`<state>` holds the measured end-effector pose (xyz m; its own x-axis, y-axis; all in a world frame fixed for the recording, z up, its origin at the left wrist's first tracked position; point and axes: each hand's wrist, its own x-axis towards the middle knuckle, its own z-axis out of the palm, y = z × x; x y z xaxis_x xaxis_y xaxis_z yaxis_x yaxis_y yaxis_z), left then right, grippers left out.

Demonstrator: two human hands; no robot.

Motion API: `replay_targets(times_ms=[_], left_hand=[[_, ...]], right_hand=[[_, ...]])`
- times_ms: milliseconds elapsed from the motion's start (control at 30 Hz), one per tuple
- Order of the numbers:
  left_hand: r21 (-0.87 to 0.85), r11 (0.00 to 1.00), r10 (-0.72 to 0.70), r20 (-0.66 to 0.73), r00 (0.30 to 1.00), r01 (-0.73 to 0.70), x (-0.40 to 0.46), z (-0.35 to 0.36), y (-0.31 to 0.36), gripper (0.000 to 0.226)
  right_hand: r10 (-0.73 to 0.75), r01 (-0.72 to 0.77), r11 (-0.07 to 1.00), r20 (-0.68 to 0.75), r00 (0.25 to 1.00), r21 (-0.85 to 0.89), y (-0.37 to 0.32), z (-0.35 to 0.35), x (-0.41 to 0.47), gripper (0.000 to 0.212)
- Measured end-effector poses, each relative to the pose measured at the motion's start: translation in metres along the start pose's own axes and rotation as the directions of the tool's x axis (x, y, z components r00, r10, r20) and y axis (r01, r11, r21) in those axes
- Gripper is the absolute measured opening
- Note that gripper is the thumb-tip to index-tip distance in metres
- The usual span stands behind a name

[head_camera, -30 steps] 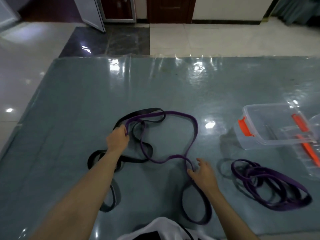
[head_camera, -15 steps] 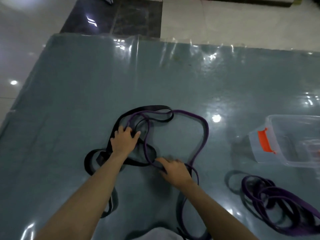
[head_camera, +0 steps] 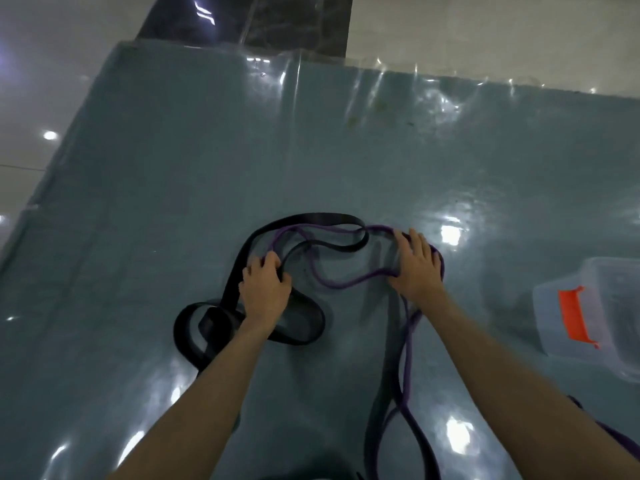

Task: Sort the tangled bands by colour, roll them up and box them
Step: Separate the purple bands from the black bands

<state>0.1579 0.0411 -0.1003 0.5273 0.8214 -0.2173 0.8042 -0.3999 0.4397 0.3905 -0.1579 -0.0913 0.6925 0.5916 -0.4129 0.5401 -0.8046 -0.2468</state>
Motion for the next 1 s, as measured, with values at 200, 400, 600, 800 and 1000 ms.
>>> replay_targets(times_ms=[200, 400, 600, 800, 1000], left_hand=[[-0.438, 0.888, -0.125, 0.062, 0.99, 0.14, -0.001, -0.008, -0.026, 0.013], [-0.72, 0.62, -0.279, 0.169, 0.945, 0.311, -0.013, -0.02, -0.045, 0.014], [-0.692, 0.627, -0.254, 0.252, 0.934, 0.357, -0.031, -0.034, -0.039, 0.007], [-0.701, 0.614, -0.23, 0.282, 0.932, 0.363, -0.049, -0.04, -0.035, 0.02], [-0.693, 0.614, -0.221, 0.308, 0.925, 0.378, -0.06, -0.032, -0.036, 0.016]], right_hand=[[0.102, -0.095, 0.976, 0.027, 0.994, -0.194, -0.01, -0.005, 0.013, 0.093], [0.062, -0.063, 0.983, -0.011, 0.998, -0.171, 0.003, 0.011, -0.026, 0.053], [0.081, -0.058, 0.959, 0.07, 0.994, -0.276, 0.023, 0.017, -0.062, 0.058], [0.055, -0.02, 0.934, 0.09, 0.994, -0.358, 0.033, 0.009, -0.076, 0.065], [0.061, -0.035, 0.968, 0.096, 0.994, -0.25, 0.037, 0.006, -0.073, 0.087]])
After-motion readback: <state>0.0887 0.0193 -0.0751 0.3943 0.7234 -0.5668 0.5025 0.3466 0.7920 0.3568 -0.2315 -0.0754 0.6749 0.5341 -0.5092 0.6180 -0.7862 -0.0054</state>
